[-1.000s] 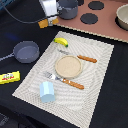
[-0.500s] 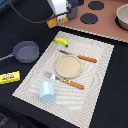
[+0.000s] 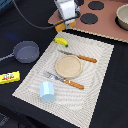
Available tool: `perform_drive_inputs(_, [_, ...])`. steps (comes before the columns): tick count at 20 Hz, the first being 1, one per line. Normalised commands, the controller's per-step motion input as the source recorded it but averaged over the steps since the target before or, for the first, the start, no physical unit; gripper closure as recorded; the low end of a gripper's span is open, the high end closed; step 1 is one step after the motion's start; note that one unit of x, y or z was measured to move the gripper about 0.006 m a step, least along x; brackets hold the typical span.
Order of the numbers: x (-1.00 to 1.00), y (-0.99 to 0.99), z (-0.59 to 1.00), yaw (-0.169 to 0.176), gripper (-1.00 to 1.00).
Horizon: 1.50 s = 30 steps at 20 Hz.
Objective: Interact with the objects in diverse but meaningful ways.
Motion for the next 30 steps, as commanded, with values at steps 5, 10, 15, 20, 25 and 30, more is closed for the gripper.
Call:
perform_drive_inputs(5, [0.91, -0.45, 0.01, 0.000, 1.00])
perform_drive_inputs(10, [0.85, -0.52, 0.00, 0.000, 1.00])
perform_drive_inputs(15, [0.77, -0.53, 0.15, -0.007, 1.00])
perform_drive_inputs(20, [0.56, -0.55, 0.14, -0.002, 1.00])
perform_drive_inputs(25, [0.38, -0.45, 0.13, 0.000, 1.00])
perform_drive_inputs(30, [0.59, -0.32, 0.13, -0.012, 1.00])
